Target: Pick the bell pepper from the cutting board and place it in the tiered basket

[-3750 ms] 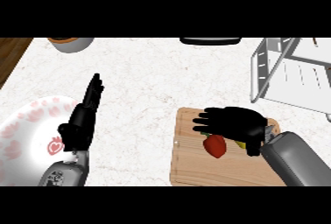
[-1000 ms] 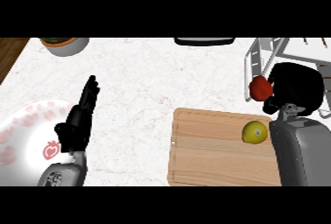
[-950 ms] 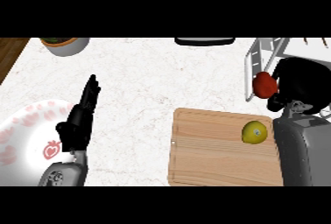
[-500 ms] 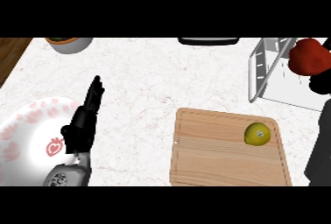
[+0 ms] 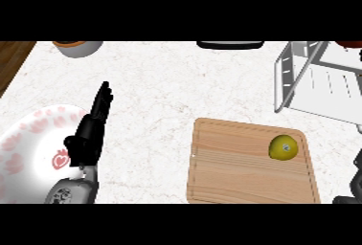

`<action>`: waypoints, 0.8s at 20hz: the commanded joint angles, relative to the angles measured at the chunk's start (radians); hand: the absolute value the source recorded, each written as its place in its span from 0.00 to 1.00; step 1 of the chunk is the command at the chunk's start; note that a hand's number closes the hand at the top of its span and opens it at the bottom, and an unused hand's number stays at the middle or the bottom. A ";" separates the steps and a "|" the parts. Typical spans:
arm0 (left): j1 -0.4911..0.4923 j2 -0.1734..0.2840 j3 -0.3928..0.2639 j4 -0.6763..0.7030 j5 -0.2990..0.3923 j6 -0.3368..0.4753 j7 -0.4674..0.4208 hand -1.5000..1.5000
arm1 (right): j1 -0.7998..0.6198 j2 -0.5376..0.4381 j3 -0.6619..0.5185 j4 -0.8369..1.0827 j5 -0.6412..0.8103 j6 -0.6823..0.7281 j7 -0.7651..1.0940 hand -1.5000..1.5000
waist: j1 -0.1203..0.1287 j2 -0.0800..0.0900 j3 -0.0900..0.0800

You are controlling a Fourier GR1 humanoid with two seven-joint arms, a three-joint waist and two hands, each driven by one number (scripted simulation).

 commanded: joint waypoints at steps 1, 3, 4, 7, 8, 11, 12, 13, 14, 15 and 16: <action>0.029 0.061 0.046 -0.040 0.067 -0.083 -0.012 0.50 | 0.000 -0.023 0.011 0.118 0.008 -0.127 0.002 1.00 | 0.007 0.002 0.000; -0.063 0.044 0.051 0.005 0.036 -0.045 0.033 0.50 | -0.027 -0.116 0.004 0.263 0.027 -0.212 -0.066 1.00 | 0.009 0.006 0.000; -0.016 -0.036 -0.032 0.014 -0.007 0.011 -0.002 0.50 | 0.002 -0.150 -0.009 0.268 0.018 -0.189 -0.089 1.00 | 0.004 0.004 0.001; 0.016 0.003 -0.018 -0.080 -0.011 -0.010 0.062 0.50 | 0.011 -0.189 -0.005 0.330 0.003 -0.262 -0.132 1.00 | 0.006 0.001 0.001; 0.001 -0.007 -0.017 -0.025 -0.013 -0.007 0.009 0.50 | 0.003 -0.218 -0.012 0.415 0.014 -0.317 -0.161 1.00 | 0.008 0.004 0.001; -0.011 -0.025 -0.013 0.017 -0.028 0.016 -0.018 0.50 | -0.034 -0.229 0.031 0.464 0.015 -0.324 -0.152 1.00 | 0.004 0.002 0.000; 0.018 -0.037 -0.026 0.058 -0.027 0.021 -0.066 0.50 | -0.055 -0.243 0.045 0.501 0.034 -0.319 -0.148 1.00 | 0.006 0.004 0.000; -0.012 -0.026 -0.009 0.022 -0.029 0.021 -0.016 0.50 | -0.021 -0.284 0.021 0.555 0.027 -0.383 -0.207 1.00 | 0.006 0.004 0.000; 0.072 0.013 -0.007 -0.062 0.005 -0.032 -0.017 0.50 | 0.010 -0.286 0.026 0.476 0.012 -0.332 -0.197 1.00 | 0.004 0.000 0.000; 0.005 -0.012 0.003 0.035 -0.011 -0.002 -0.063 0.50 | -0.020 -0.290 0.024 0.589 0.026 -0.391 -0.198 1.00 | 0.006 0.004 0.000; -0.010 -0.029 -0.001 0.068 -0.017 0.011 -0.067 0.50 | -0.018 -0.288 0.028 0.616 0.028 -0.420 -0.202 1.00 | 0.005 0.004 0.000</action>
